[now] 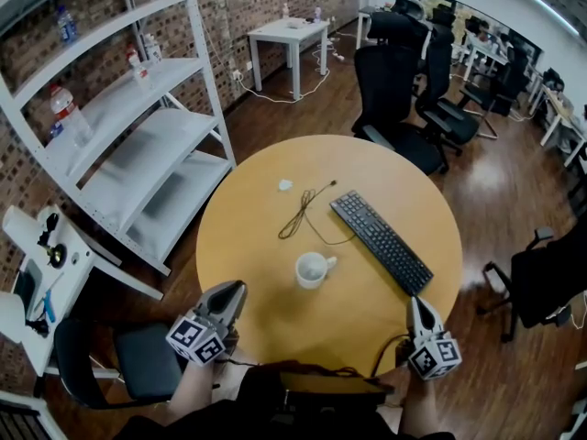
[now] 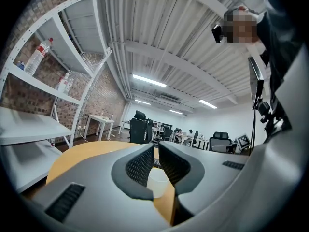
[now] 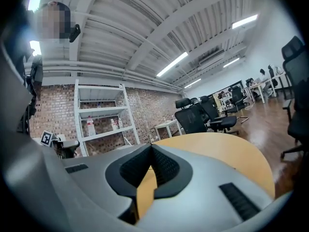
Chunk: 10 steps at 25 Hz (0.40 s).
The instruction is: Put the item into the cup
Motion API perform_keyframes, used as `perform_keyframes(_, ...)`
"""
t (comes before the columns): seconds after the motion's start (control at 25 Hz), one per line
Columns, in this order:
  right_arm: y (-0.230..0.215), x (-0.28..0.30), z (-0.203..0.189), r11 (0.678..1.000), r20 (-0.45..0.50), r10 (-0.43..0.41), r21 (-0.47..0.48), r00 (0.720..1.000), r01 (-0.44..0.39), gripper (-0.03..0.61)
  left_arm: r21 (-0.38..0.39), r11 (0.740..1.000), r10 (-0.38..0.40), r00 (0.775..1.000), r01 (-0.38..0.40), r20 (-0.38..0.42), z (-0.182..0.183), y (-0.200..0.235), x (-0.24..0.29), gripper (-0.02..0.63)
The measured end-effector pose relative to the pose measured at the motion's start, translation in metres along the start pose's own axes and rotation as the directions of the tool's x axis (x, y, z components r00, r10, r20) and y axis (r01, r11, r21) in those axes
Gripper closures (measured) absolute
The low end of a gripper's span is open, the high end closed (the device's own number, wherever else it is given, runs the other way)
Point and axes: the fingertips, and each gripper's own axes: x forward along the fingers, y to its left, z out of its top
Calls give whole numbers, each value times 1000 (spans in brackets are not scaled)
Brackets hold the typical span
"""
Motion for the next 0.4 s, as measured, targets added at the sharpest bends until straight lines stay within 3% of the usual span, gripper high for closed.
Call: perform_keyframes(0.4, 16, 9, -9, 999, -96, 44, -18, 994, -46, 569, -40, 999, 2, 1000, -1, 15, -10, -5, 0, 578)
